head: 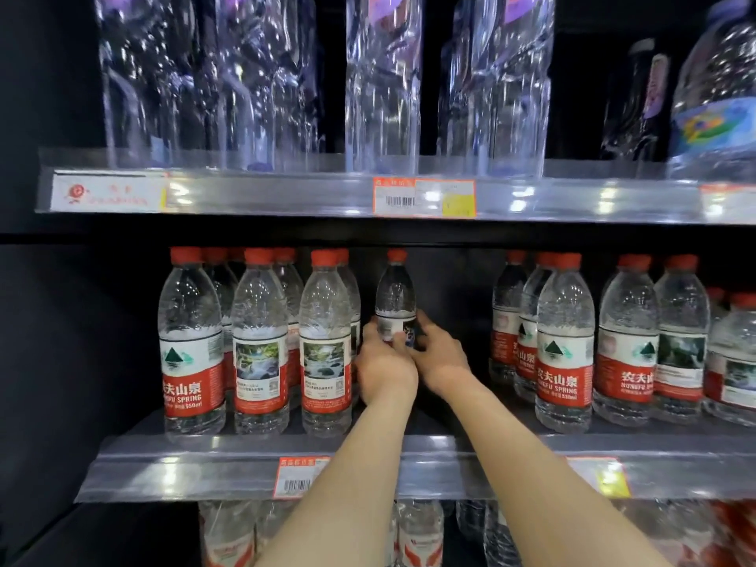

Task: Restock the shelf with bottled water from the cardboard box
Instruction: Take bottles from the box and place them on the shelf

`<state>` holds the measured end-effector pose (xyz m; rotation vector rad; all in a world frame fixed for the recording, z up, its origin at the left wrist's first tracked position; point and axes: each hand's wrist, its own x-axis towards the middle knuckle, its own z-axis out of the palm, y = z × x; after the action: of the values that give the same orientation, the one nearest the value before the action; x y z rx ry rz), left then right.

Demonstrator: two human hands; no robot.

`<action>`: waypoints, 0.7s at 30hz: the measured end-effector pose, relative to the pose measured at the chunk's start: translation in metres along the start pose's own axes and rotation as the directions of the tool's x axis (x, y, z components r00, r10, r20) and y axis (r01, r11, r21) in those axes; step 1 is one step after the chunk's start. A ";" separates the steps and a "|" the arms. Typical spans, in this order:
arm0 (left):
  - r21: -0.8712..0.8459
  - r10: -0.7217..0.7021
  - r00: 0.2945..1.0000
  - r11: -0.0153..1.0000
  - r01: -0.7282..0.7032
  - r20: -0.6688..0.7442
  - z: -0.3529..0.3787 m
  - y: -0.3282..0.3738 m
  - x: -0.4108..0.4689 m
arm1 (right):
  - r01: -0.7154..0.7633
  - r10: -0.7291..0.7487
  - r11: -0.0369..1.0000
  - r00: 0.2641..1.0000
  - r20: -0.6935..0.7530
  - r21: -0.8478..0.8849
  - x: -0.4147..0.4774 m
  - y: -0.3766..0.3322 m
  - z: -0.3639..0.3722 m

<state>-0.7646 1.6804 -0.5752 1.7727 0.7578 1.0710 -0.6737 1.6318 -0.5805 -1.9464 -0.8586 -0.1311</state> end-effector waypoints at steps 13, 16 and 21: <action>0.243 -0.073 0.970 0.970 0.015 0.231 -0.021 0.031 -0.042 | -0.174 0.173 0.985 0.983 0.063 0.003 -0.017 -0.017 -0.004; 0.211 -0.047 0.965 0.978 -0.008 0.256 -0.026 0.023 -0.044 | -0.139 0.145 0.987 0.987 0.071 -0.085 -0.016 -0.021 -0.001; 0.178 0.006 0.961 0.982 -0.058 0.278 -0.029 0.006 -0.035 | -0.109 0.121 0.978 0.991 0.059 -0.176 -0.018 -0.021 0.004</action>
<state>-0.8058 1.6598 -0.5756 2.0464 0.6734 0.7697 -0.7011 1.6320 -0.5753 -2.1691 -0.7992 -0.0711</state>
